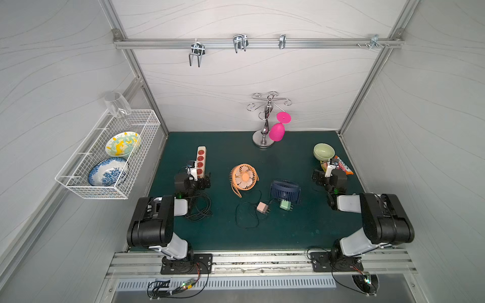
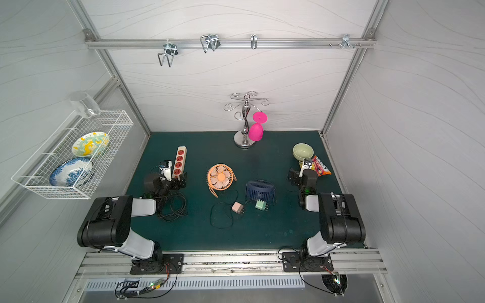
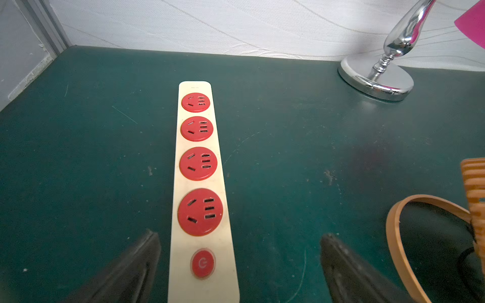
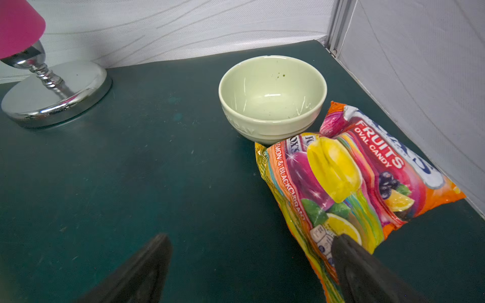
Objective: Plug the desk fan into the power strip
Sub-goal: Move the fan to the center of the board.
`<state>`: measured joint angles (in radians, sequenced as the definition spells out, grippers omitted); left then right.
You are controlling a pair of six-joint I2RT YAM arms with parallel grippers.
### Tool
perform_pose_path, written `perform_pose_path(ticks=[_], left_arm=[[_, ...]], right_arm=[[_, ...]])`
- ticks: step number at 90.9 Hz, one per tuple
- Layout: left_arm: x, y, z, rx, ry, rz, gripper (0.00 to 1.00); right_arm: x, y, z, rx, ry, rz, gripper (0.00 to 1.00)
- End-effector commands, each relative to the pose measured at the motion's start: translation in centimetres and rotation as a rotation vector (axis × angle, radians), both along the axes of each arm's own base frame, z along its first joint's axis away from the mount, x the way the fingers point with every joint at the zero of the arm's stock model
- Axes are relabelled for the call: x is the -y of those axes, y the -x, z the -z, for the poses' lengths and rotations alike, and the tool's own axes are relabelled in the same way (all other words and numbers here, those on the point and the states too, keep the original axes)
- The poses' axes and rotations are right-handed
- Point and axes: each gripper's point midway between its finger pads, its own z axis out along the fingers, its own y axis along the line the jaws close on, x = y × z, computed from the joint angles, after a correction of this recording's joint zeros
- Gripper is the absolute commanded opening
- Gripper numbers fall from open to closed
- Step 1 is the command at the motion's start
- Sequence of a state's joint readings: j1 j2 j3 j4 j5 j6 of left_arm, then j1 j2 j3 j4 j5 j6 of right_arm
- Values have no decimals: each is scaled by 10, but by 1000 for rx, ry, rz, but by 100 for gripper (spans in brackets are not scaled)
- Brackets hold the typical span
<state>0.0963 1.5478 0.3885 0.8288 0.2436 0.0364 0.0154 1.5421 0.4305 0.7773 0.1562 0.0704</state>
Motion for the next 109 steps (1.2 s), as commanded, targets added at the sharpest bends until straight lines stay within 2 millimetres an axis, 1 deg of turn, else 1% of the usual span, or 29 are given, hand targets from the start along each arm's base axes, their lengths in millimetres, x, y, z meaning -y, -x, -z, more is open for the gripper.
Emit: perform_pose_path(ticks=[1, 58, 63, 70, 81, 84, 87, 92, 95, 96, 98, 100, 102, 103, 109], left_arm=[[0, -8, -14, 55, -3, 3, 100], [1, -8, -14, 54, -3, 5, 100], [0, -7, -15, 57, -2, 1, 100], [-3, -11, -23, 43, -1, -17, 100], [-1, -13, -42, -37, -1, 3, 100], [-1, -16, -56, -26, -1, 0, 100], [-1, -14, -61, -48, 2, -4, 100], [-1, -15, -78, -58, -1, -3, 100], [0, -12, -85, -78, -4, 3, 100], [0, -13, -91, -74, -5, 4, 100], [0, -13, -98, -86, -8, 4, 100], [0, -12, -103, -102, -9, -1, 100], [-1, -11, -111, -104, -10, -8, 100], [-2, -9, -114, -114, -7, -14, 100], [-6, -1, -128, -150, 0, -49, 100]], right_arm=[[-1, -2, 0, 0, 8, -8, 99], [-1, -2, 0, -1, 7, -7, 99], [-1, -1, 1, -2, 8, -8, 99], [3, -1, -4, 10, 20, 21, 99], [13, 2, -30, -5, 26, 90, 99], [13, 3, -39, -3, 22, 91, 99], [13, 5, -47, -5, 15, 93, 99], [11, 8, -67, 7, -19, 100, 99], [9, 11, -76, 3, -37, 98, 99], [8, 11, -79, 3, -41, 93, 99], [5, 12, -90, 17, -49, 82, 99], [2, 14, -96, 15, -57, 71, 99], [-2, 15, -104, 24, -61, 53, 99], [-4, 16, -105, 19, -62, 44, 99], [-21, 23, -130, 51, -57, -30, 99]])
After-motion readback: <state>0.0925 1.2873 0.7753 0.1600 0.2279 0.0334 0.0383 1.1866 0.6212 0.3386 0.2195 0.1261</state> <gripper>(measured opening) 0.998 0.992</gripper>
